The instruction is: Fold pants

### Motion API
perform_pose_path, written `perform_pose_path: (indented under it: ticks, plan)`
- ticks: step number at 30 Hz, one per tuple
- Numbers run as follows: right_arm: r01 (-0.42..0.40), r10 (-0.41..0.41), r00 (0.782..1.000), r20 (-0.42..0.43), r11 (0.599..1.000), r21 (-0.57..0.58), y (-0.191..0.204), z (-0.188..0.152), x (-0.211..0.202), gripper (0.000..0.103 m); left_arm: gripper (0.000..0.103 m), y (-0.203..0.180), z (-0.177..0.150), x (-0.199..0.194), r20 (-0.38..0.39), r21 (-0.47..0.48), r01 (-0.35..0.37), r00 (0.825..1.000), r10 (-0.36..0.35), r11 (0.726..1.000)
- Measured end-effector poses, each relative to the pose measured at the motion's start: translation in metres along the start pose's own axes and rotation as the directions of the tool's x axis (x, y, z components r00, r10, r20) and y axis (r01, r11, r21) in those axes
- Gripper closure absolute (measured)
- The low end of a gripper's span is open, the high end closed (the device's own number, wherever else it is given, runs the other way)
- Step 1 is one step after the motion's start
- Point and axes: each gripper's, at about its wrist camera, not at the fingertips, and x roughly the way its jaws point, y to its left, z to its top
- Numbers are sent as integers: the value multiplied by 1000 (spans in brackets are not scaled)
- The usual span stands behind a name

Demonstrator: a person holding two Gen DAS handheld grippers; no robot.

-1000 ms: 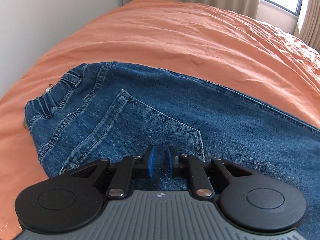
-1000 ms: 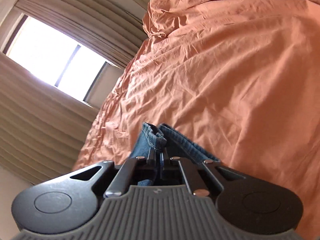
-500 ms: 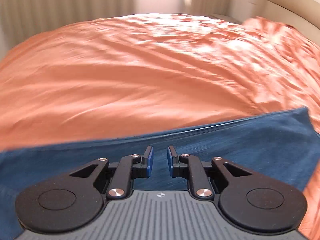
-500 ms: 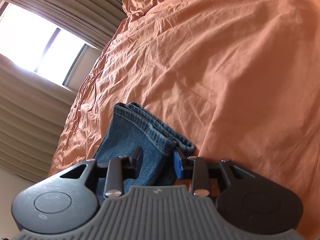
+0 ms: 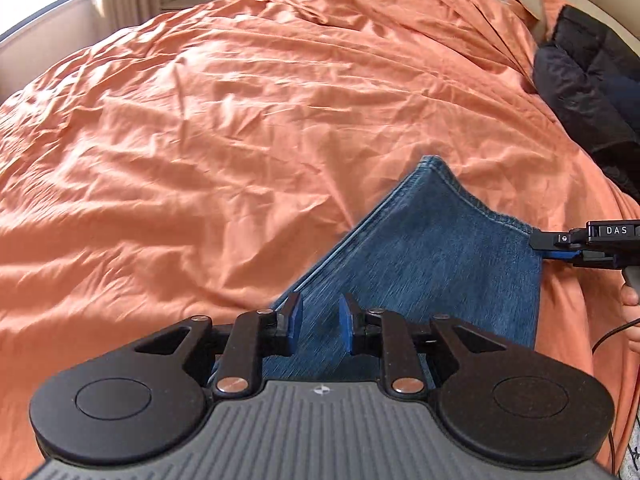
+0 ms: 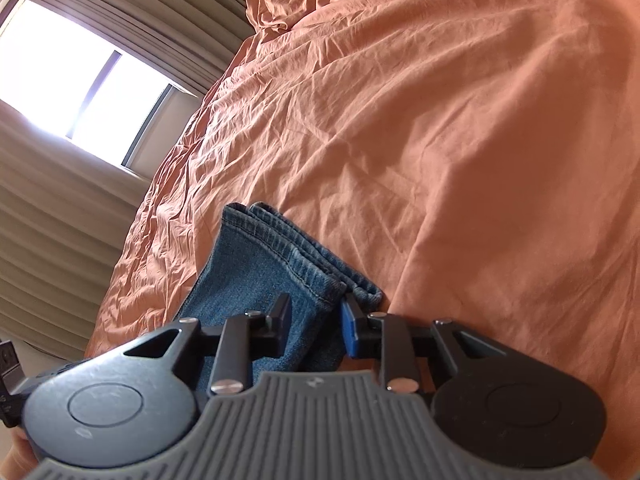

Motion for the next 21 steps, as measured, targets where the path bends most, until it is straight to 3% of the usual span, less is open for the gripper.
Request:
perform_pose_path:
  ticks: [4,6,9,14,16,18,21]
  plan:
    - [-3,3,1000,1,1000,13,-3,-1,2,83,66,-20,26,37,-26,86,45,999,-43,995]
    - [-2,2,1000,0,1000,13,-1,0,3,82,53,-29,40,52,-30,120,66,998,-63,991]
    - [-6,6,1000,3,1000,17,-2,0,4,81,47,-42,61,73,-32,159,83,996,-79,984]
    - [-29,29,1000,4,998,48,-8,1,4,82,46,-62,87,100,-28,200,127,992,-124,971]
    - [-24,24,1000,5,999,35,-8,3,6,85,51,-70,92,108,-25,213,130,992,-127,968]
    - [-19,19,1000,4,999,33,-9,4,6,91,83,-75,95,113,-35,202,166,986,-163,965]
    - [-37,36,999,9,998,60,-11,4,1,99,91,-82,95,110,-27,209,147,989,-145,967]
